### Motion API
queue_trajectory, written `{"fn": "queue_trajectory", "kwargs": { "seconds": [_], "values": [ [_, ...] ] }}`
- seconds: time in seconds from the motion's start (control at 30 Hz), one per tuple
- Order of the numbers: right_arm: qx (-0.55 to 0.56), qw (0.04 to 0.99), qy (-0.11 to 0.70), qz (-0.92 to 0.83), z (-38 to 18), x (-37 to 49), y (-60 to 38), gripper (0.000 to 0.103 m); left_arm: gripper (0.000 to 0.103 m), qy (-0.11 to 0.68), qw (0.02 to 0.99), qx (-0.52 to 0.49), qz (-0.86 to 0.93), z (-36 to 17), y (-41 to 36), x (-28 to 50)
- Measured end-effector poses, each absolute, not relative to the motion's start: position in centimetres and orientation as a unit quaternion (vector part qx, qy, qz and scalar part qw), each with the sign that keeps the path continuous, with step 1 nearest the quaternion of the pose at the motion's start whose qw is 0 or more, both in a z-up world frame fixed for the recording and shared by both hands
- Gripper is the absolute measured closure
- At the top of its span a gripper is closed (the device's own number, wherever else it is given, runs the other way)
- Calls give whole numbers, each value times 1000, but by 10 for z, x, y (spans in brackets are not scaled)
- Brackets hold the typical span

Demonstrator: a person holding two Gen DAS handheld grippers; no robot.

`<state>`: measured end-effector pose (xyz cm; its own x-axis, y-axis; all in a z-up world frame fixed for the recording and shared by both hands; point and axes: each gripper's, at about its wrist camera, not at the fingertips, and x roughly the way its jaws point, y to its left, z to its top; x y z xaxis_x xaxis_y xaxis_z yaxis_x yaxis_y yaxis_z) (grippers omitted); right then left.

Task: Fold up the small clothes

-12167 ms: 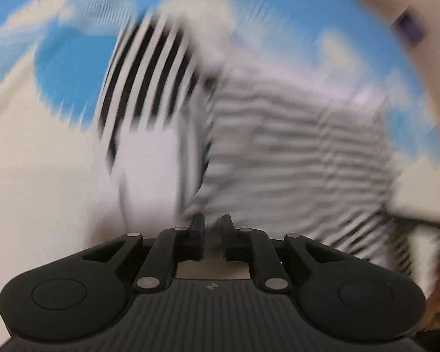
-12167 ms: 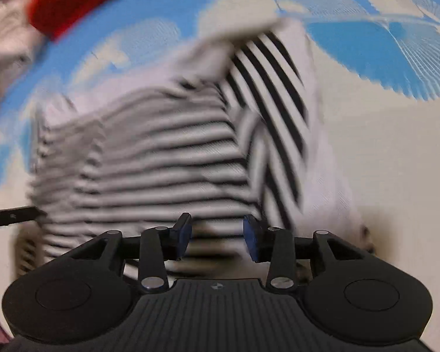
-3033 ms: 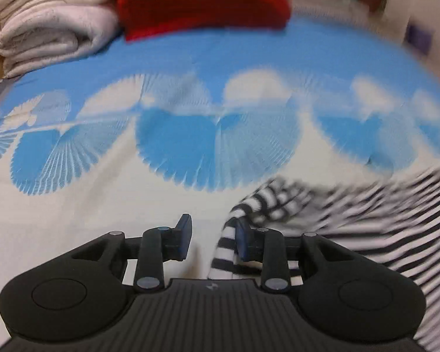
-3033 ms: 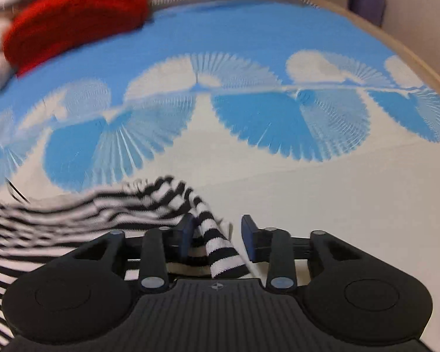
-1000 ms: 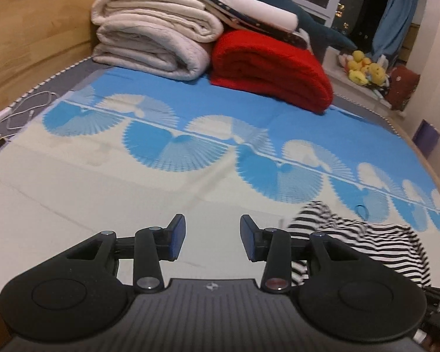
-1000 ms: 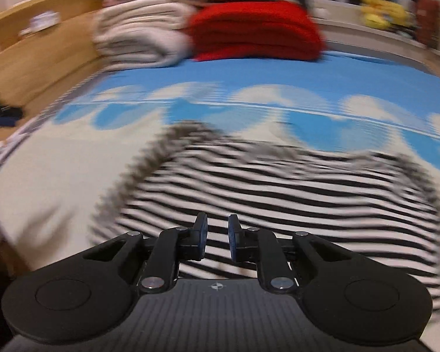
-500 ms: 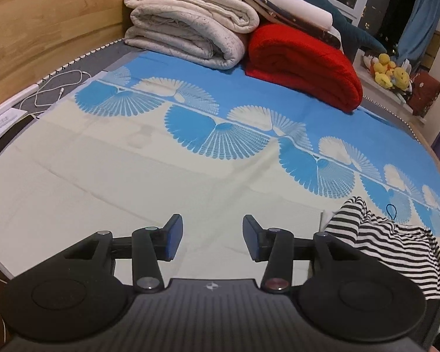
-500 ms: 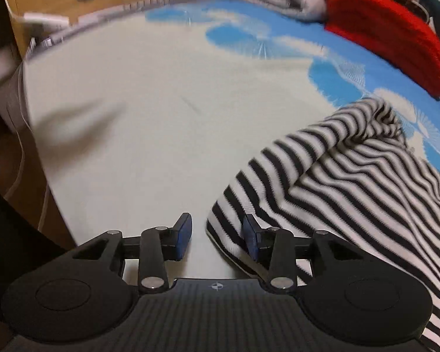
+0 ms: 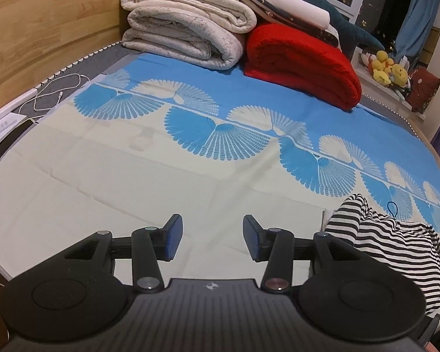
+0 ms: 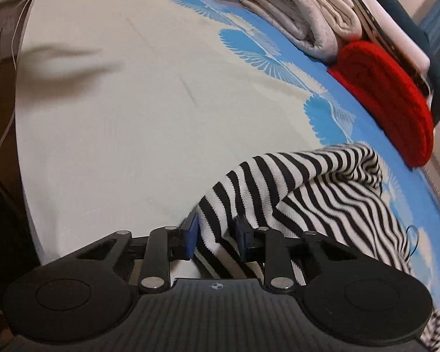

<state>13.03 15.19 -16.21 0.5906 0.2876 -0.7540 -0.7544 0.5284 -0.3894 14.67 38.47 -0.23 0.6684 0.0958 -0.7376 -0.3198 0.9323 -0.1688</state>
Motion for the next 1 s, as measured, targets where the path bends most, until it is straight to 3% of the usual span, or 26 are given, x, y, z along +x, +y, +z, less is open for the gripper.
{"fn": "queue_trajectory", "kwargs": {
  "seconds": [0.1, 0.17, 0.3, 0.6, 0.87, 1.0],
  "values": [
    [-359, 818, 324, 312, -162, 136, 158, 91, 53, 390, 903, -139, 114, -1, 381, 147],
    [-341, 829, 318, 309, -153, 136, 161, 93, 53, 393, 902, -134, 115, -2, 380, 148],
    [-311, 854, 283, 307, -130, 121, 166, 94, 53, 394, 900, -136, 126, -4, 381, 147],
    [-121, 894, 307, 304, -85, 123, 153, 94, 53, 420, 884, -153, 140, -12, 373, 163],
    [163, 925, 290, 184, -14, 164, -16, 94, 53, 416, 882, -203, 92, 2, 313, 205],
    [304, 913, 263, 66, -18, 149, -150, 96, 53, 420, 887, -183, 47, 5, 254, 236]
  ]
}}
